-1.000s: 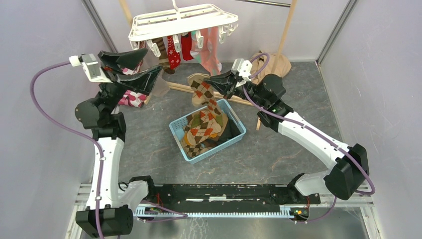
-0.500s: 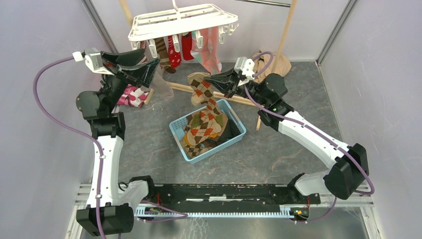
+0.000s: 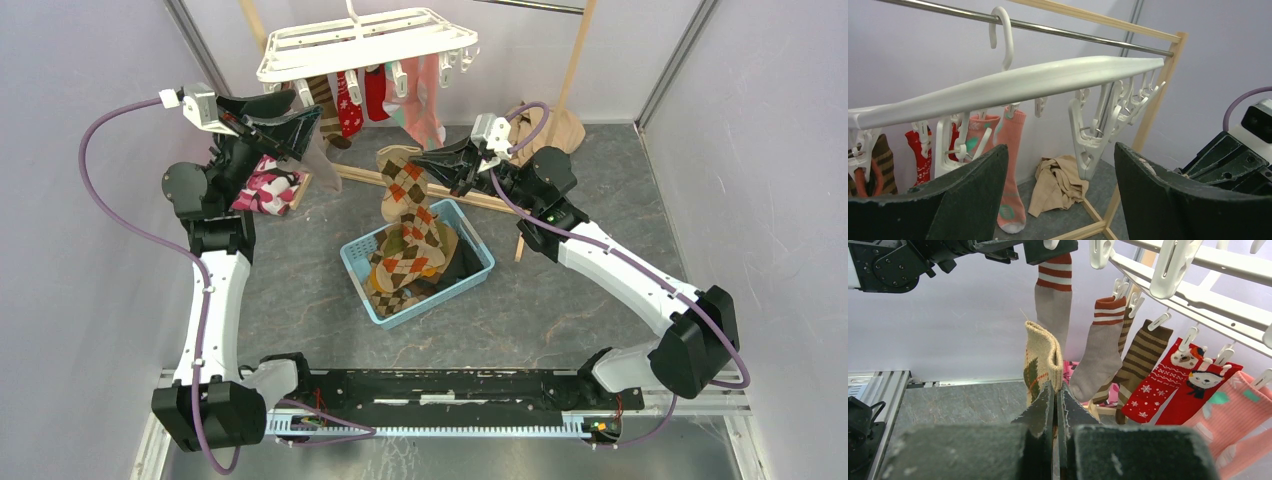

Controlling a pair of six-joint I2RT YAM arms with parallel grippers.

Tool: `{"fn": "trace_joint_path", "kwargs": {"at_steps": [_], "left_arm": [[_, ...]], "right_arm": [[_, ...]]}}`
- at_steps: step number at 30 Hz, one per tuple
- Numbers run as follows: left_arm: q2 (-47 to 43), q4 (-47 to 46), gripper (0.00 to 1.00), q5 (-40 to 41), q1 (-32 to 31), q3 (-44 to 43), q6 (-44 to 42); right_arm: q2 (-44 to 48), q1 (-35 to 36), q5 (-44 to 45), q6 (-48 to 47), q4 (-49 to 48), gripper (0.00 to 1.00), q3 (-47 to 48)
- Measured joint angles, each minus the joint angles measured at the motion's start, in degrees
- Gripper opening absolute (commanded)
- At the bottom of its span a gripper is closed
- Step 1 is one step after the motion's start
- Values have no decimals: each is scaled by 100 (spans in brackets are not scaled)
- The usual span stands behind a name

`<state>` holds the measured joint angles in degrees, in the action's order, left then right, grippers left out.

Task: Clip the socks to the hanger
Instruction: Open the clamp at the hanger.

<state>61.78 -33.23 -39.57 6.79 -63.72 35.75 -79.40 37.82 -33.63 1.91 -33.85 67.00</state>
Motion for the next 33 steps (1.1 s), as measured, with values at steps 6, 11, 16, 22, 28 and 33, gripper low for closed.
{"fn": "trace_joint_path", "kwargs": {"at_steps": [6,11,16,22,28,33], "left_arm": [[103,-549,80,-22,0,-11,179],[232,-999,77,-50,0,-24,487],[400,-1375,73,-59,0,-39,789],[490,-1626,70,-59,0,-44,1051],[494,-1733,55,-57,0,-74,1128],[511,-1853,44,-52,0,-103,1266]], "right_arm": [[-13,-35,-4,44,-42,0,0],[-22,-48,-11,81,-114,0,0],[-22,-50,-35,107,-160,0,0],[-24,-50,-46,133,-177,0,0],[-50,-50,-48,153,-223,0,2],[-85,-50,-70,155,-236,0,4]]}}
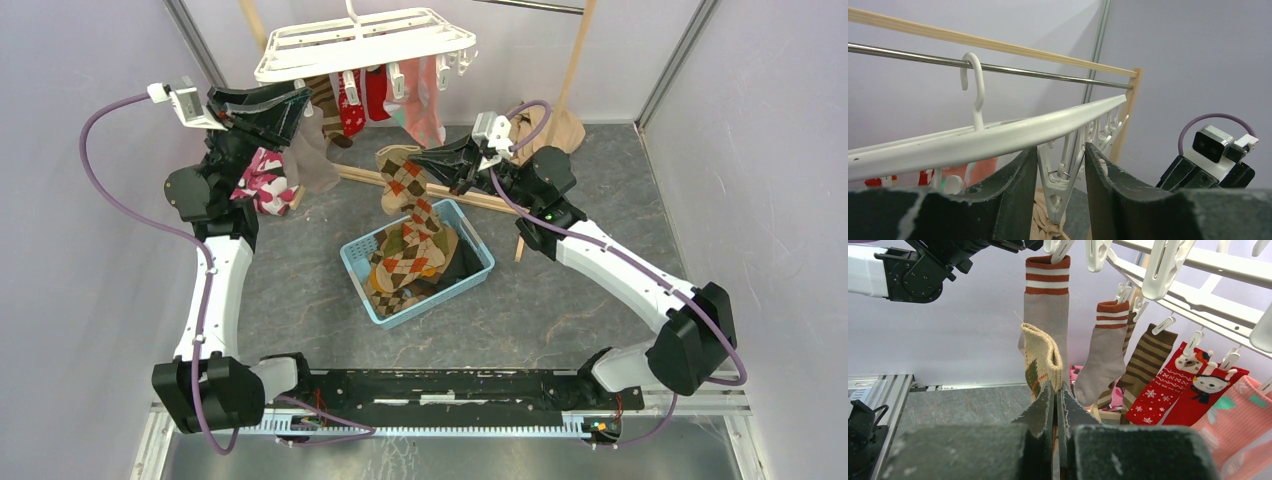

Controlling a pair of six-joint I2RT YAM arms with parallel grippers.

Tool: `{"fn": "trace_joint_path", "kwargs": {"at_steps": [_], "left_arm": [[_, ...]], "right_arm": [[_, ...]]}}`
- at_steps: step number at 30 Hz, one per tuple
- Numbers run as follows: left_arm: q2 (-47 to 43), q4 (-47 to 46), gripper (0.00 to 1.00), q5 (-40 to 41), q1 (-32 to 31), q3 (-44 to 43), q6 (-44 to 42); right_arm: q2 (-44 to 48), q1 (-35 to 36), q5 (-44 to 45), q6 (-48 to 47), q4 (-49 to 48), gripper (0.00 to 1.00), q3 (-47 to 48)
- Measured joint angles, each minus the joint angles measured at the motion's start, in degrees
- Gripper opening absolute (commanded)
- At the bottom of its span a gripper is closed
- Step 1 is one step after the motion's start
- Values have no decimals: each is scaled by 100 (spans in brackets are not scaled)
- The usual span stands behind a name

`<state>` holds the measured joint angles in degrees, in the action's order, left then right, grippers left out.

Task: Clip the socks to the hanger
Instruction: Open the clamp at the hanger, then clamp the sock onto the hanger.

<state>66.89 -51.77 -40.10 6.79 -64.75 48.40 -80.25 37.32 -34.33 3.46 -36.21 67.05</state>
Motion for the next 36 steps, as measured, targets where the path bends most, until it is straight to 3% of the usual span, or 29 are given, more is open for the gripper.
{"fn": "trace_joint_path", "kwargs": {"at_steps": [4,11,23,36], "left_arm": [[33,-96,25,7,0,-11,105],[50,-236,10,13,0,-13,275],[44,-289,9,90,-68,24,284],[44,-310,8,92,-223,61,289]], "right_arm": [[-22,0,-42,26,-7,0,4],[-247,15,-179,293,-118,0,258],[-1110,793,201,1187,-243,0,1239],[-1945,870,656,2170,-391,0,2057]]}}
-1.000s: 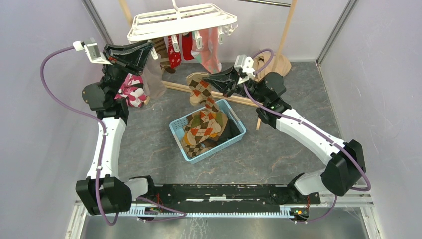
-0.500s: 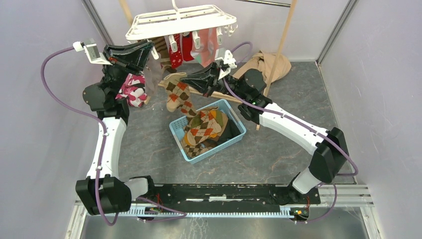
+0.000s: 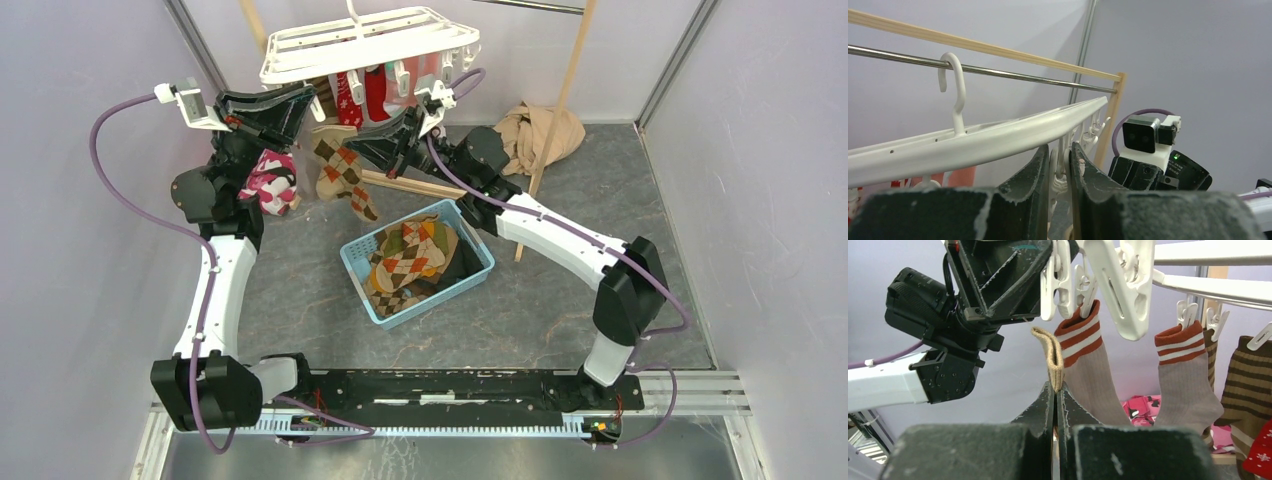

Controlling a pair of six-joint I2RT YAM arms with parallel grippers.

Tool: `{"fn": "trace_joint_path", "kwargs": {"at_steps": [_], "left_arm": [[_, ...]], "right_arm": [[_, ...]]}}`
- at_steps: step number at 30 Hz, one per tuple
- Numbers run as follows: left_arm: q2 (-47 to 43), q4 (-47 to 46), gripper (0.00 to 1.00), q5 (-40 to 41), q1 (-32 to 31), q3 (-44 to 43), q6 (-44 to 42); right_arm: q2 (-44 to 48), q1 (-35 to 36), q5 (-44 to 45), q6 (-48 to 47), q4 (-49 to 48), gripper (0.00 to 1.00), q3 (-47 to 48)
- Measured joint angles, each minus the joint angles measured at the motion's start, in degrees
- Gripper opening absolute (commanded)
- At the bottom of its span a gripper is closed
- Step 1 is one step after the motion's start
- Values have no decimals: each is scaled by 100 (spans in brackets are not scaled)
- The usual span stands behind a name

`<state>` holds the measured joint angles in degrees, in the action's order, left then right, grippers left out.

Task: Clip the socks to the hanger
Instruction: Clamp the sock onto the hanger.

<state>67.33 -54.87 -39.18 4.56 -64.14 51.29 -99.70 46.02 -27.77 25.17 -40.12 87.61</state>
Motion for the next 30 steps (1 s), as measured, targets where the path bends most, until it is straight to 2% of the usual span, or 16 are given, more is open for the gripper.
{"fn": "trace_joint_path", "kwargs": {"at_steps": [16,30], "left_arm": [[0,-103,9,-2,-22,4,39],[0,-243,9,-26,-52,4,57]], "right_arm": [[-365,0,170,671,-326,0,315],[-367,7,-444,802,-780,0,313]]}}
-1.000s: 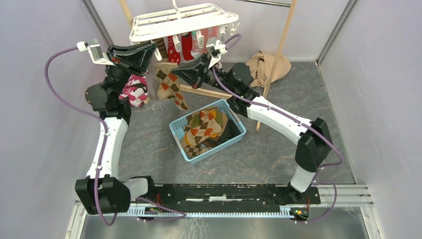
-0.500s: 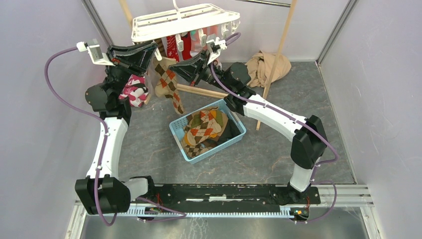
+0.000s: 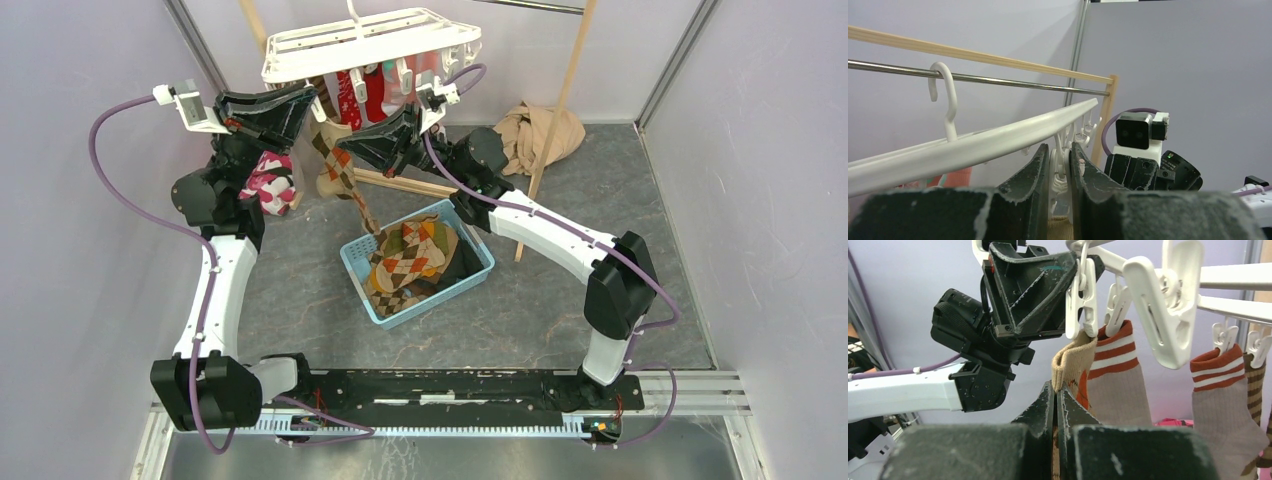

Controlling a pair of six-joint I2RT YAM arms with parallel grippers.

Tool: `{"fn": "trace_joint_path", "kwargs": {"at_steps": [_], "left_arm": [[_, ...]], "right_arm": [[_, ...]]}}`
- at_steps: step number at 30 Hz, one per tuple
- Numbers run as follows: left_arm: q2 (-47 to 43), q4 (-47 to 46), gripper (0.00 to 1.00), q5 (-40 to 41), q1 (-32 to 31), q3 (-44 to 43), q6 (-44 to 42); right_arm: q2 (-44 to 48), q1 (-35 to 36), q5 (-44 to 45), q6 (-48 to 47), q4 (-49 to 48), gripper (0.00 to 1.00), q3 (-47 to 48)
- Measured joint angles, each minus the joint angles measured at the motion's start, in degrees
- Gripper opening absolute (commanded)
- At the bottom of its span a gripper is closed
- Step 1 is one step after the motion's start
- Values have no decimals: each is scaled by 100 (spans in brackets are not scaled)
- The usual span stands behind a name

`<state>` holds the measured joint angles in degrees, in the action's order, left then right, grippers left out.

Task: Clip the socks to the hanger
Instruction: Clamp the sock onto the hanger.

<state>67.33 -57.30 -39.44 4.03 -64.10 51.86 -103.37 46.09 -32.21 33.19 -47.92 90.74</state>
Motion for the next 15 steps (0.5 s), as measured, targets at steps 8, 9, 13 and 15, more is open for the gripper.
{"fn": "trace_joint_path", "kwargs": {"at_steps": [8,9,13,15], "left_arm": [[2,-66,9,-13,0,0,59],[2,-79,9,-13,0,0,74],[0,-168,9,-13,0,26,136],[2,-208,9,-15,0,48,186]], "right_arm": [[2,17,-350,2,-138,0,-20],[2,20,-374,2,-140,0,-20],[2,31,-417,2,-140,0,-20],[-2,31,-424,9,-140,0,-20]]}}
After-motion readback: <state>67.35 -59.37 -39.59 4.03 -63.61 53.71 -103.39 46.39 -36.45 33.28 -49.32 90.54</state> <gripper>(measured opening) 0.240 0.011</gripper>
